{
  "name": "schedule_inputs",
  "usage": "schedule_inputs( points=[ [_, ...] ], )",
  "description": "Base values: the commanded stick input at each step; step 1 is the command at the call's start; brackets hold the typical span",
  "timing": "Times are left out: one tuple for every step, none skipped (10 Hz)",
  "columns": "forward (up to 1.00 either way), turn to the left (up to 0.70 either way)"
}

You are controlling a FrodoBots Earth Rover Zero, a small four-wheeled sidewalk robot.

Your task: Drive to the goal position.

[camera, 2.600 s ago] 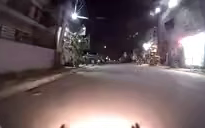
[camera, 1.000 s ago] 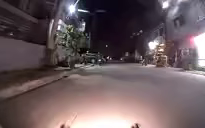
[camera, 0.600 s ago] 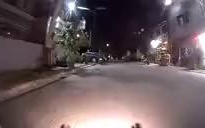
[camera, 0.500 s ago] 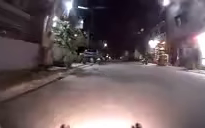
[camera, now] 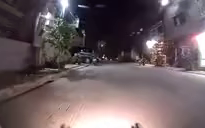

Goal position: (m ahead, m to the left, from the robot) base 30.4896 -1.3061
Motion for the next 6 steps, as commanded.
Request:
schedule_inputs(
  points=[
    [0.85,0.00],
    [0.85,0.00],
    [0.85,0.00],
    [0.85,0.00],
    [0.85,0.00],
    [0.85,0.00]
  ],
)
